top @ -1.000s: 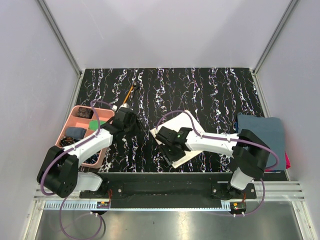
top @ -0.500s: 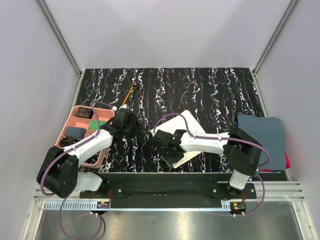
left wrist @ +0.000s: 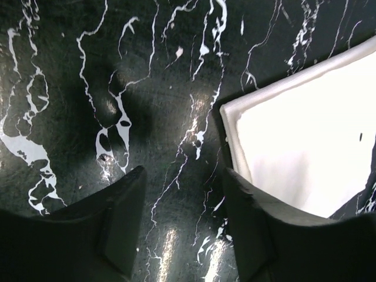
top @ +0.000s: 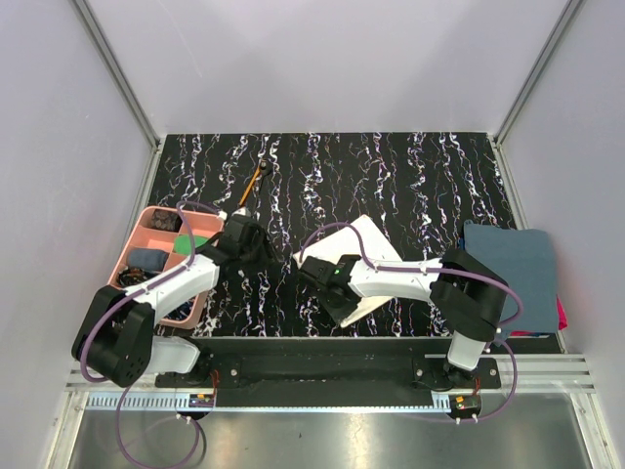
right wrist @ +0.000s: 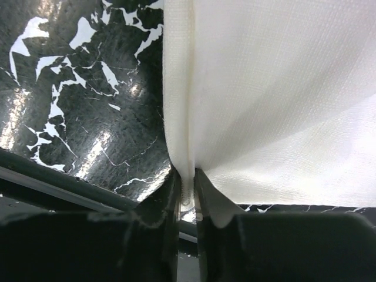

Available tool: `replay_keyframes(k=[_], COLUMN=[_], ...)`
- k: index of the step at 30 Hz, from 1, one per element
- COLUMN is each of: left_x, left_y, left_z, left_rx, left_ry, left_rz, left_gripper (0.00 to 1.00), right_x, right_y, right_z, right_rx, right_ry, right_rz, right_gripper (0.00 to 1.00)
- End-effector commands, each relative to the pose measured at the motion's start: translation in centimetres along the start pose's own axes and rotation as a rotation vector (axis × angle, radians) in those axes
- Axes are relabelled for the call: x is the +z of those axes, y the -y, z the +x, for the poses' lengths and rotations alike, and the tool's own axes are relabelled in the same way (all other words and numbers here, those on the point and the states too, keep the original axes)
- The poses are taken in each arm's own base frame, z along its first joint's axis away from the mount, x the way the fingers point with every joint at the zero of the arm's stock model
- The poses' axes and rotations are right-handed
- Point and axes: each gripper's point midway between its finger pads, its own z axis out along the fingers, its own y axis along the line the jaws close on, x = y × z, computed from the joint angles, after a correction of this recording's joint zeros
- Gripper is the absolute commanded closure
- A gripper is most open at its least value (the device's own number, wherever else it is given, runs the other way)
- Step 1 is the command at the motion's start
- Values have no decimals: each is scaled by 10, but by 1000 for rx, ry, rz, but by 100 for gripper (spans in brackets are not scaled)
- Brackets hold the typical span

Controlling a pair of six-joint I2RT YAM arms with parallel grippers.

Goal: Fold the napkin into a case and place the utensils inside
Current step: Pick up the upper triangle-folded napkin from the center of the board.

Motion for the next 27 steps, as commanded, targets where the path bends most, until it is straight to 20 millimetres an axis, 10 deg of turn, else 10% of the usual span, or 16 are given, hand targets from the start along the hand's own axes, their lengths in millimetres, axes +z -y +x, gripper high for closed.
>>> replay_keyframes(k=[1, 4, 27], left_x=[0, 2, 31], left_y=[16, 23, 58], left_z=[3, 9, 18], left_rx=[12, -15, -184], left_ry=[-37, -74, -164], left_rz=[81, 112, 252], left_gripper=[36, 32, 35], right_x=[10, 0, -46], right_y=[4, 1, -20], right_z=[-8, -19, -39], right_rx=[-6, 3, 65], right_ry=[31, 57, 139], right_rz=[46, 34, -141], right_gripper=[85, 100, 100])
